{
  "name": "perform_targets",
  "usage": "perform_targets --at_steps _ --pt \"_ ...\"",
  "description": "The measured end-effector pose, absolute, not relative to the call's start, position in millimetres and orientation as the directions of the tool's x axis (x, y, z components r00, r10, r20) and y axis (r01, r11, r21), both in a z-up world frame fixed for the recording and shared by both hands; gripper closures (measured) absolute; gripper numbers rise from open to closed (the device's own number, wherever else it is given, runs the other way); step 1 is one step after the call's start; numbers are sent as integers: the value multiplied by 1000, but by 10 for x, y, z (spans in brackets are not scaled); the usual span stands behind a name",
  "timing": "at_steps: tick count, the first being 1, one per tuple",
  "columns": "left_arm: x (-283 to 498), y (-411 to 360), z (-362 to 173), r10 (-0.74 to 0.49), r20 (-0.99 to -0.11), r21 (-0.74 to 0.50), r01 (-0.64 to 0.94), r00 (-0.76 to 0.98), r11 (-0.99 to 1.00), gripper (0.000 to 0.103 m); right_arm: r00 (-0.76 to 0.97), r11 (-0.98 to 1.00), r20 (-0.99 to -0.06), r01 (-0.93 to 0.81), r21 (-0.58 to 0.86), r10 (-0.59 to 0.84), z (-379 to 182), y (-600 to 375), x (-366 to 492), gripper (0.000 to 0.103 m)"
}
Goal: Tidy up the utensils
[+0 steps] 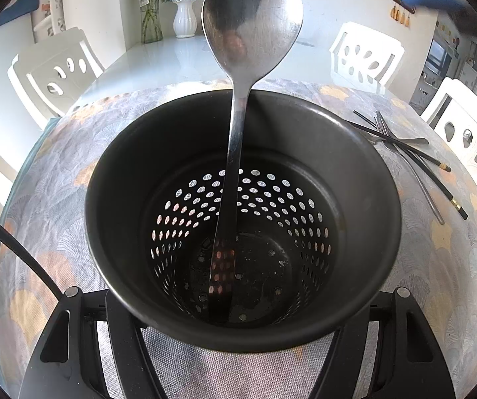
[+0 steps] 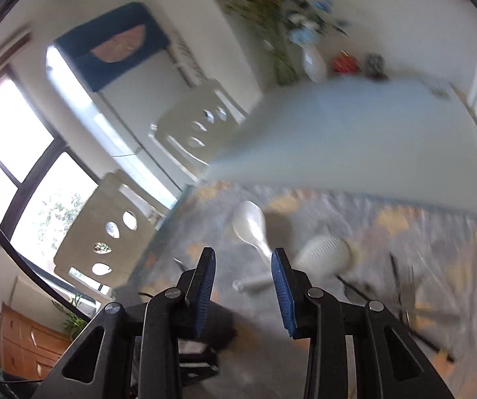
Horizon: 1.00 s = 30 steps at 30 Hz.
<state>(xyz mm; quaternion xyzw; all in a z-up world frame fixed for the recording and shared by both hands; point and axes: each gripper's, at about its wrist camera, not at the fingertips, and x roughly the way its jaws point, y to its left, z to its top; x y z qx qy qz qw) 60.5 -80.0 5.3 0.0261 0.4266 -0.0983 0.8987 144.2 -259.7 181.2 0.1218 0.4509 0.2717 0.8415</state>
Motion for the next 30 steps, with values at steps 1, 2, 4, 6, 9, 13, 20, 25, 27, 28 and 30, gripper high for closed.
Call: perform_targets --at_steps 1,2,4,6,9,13,20,25,27,28,30 --pt "605 -797 54 -154 -772 -37 199 617 979 34 439 824 -698 -325 464 566 1737 -2692 1445 69" --pt "606 -800 52 -155 -772 -37 199 617 979 34 437 828 -703 -299 474 561 1680 -2802 1430 66" --pt "605 -798 52 -154 -772 -37 199 617 979 34 437 843 -722 -242 479 536 1560 -3063 1400 50" --pt "602 -790 53 -154 -772 -36 199 616 979 34 443 868 -749 -193 457 493 1447 -3327 1346 47" --pt "613 -796 52 -153 -773 -35 199 616 979 34 424 904 -800 -148 402 425 1275 -3583 1331 47" --pt "621 -777 53 -149 -773 -31 199 616 980 34 378 933 -853 -152 327 361 1030 -3659 1352 50" --pt "649 -805 35 -147 -774 -28 199 616 980 34 304 962 -925 -215 167 228 565 -3472 1415 60" --pt "648 -808 33 -146 -774 -27 199 616 980 34 289 959 -932 -240 152 220 462 -3455 1573 62" --pt "649 -797 34 -146 -774 -26 199 616 980 34 285 951 -932 -272 147 225 454 -3367 1647 62" --pt "649 -806 33 -146 -774 -27 199 616 980 34 287 947 -932 -292 135 222 449 -3306 1690 62" --pt "648 -811 32 -146 -774 -27 199 616 980 34 289 939 -934 -325 108 207 429 -3173 1777 62"
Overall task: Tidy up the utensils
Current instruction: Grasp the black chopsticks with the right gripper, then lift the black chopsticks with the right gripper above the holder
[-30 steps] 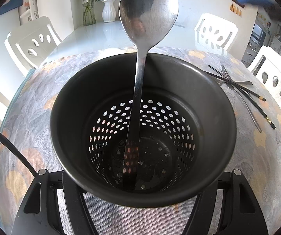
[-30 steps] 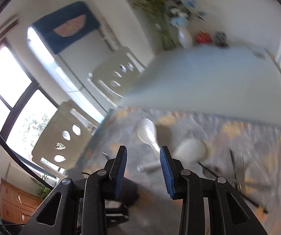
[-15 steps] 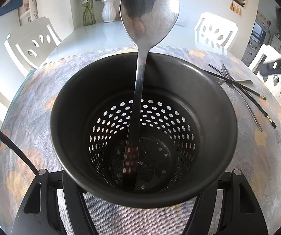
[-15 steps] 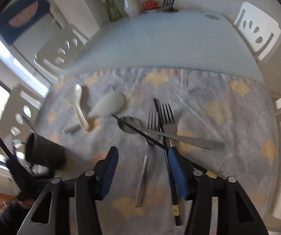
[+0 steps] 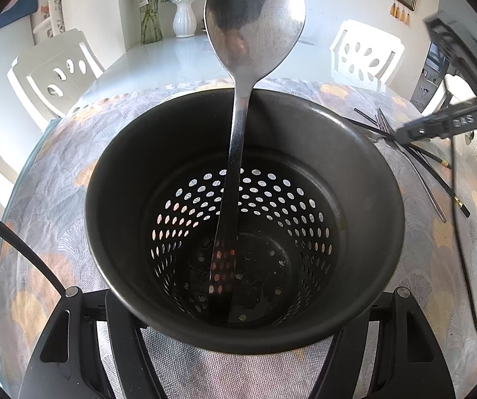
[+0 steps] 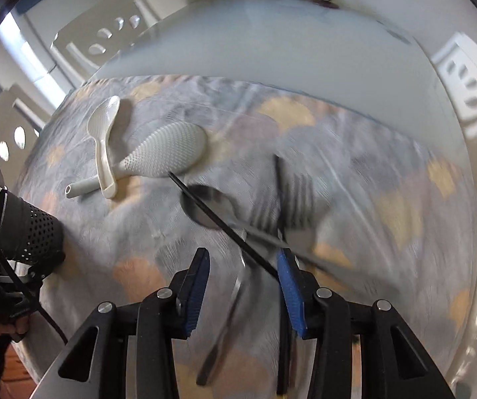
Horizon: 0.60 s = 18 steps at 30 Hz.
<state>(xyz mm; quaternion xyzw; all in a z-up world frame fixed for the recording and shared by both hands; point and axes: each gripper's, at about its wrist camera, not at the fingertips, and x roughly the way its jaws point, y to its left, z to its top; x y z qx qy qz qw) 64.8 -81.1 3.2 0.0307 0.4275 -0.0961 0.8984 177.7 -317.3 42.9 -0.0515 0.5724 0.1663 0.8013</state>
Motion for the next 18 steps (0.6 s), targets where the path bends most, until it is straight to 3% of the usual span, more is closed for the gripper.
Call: perform_targets --at_steps 4,7,9,14,18 --pt "649 -810 32 -146 -774 -27 199 616 980 34 291 921 -938 -384 66 189 350 -2950 1904 62" --pt "651 -808 31 -147 -774 -27 199 616 980 34 291 898 -944 -440 12 156 268 -2792 1964 70" --pt "652 -809 31 -146 -774 -27 199 616 980 34 302 882 -943 -471 -18 142 253 -2722 1960 84" --pt "655 -805 30 -146 -774 -27 199 616 980 34 319 867 -934 -497 -20 161 298 -2742 1873 99" --pt "658 -802 30 -146 -774 -27 199 616 980 34 377 885 -901 -466 17 216 573 -2891 1680 99"
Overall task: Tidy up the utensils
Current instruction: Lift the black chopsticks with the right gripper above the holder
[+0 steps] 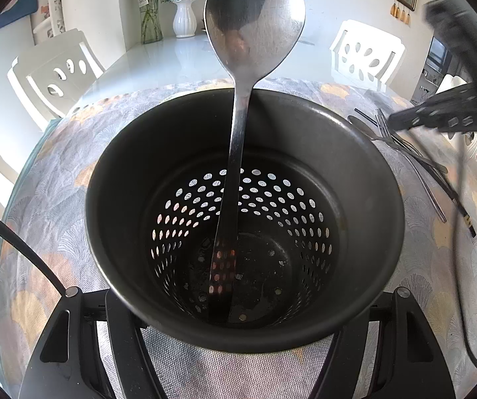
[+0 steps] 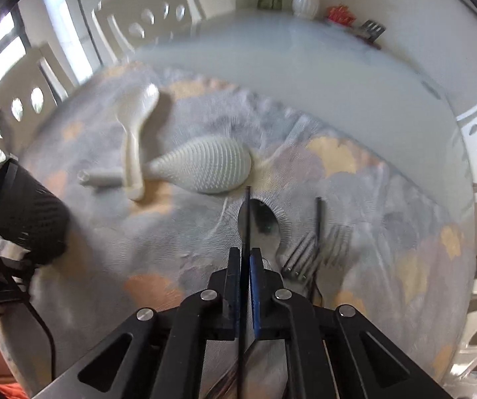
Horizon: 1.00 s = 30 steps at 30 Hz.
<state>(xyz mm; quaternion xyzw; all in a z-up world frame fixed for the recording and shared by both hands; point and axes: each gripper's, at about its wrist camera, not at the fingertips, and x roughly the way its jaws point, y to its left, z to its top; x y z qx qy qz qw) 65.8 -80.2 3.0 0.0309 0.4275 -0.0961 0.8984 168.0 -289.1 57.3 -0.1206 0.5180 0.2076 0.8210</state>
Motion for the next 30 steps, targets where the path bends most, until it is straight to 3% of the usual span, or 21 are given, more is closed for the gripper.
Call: perform_targets --at_steps 20,25,30 --pt "661 -803 27 -145 -774 -25 199 616 980 34 699 954 -670 -297 45 249 2216 -3197 750 99" --pt "663 -799 27 -146 -774 -26 199 616 980 34 762 942 -571 -330 65 307 2739 -2978 763 99" --pt "679 -823 20 -142 -775 -21 199 616 980 34 744 909 -537 -399 120 398 3109 -2698 872 99"
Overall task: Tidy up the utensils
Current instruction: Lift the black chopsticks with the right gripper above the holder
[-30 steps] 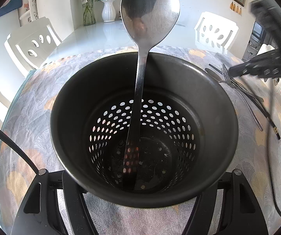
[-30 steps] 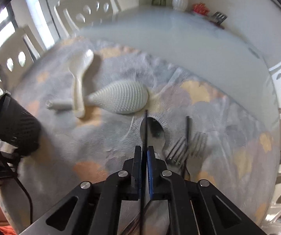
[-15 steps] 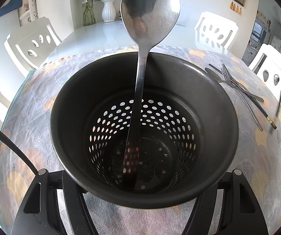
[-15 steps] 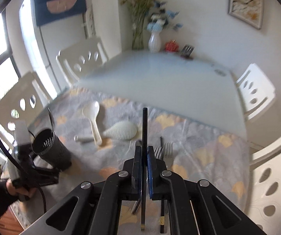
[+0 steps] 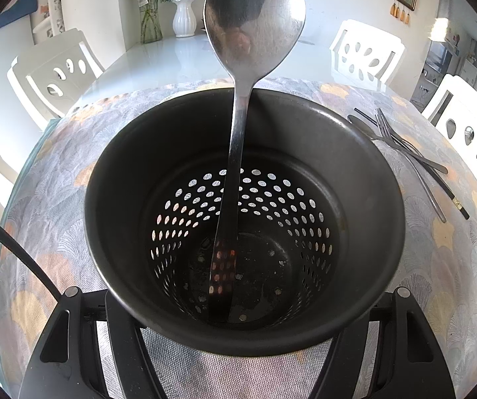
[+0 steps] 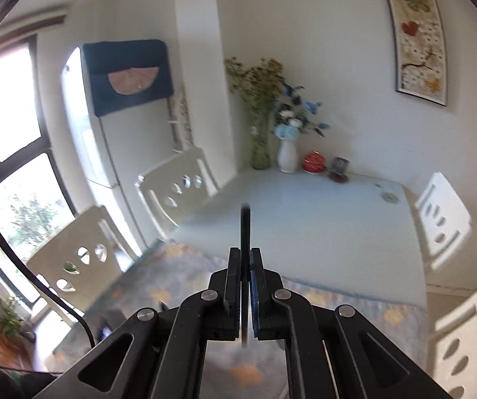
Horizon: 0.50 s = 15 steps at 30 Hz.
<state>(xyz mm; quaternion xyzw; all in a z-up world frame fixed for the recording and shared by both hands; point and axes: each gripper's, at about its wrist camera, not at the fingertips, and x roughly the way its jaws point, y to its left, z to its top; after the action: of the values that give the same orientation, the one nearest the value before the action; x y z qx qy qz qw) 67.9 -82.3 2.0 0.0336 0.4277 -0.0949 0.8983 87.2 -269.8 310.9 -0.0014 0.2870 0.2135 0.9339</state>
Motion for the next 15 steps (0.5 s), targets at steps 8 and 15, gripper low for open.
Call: perform_targets --at_steps 8,15 --pt "697 -813 6 -139 -774 -16 200 618 980 34 696 869 -544 -475 141 468 3269 -2243 886 99" --pt "668 -846 9 -127 -774 -2 199 620 980 34 643 830 -563 -535 154 519 3177 -1889 929 99"
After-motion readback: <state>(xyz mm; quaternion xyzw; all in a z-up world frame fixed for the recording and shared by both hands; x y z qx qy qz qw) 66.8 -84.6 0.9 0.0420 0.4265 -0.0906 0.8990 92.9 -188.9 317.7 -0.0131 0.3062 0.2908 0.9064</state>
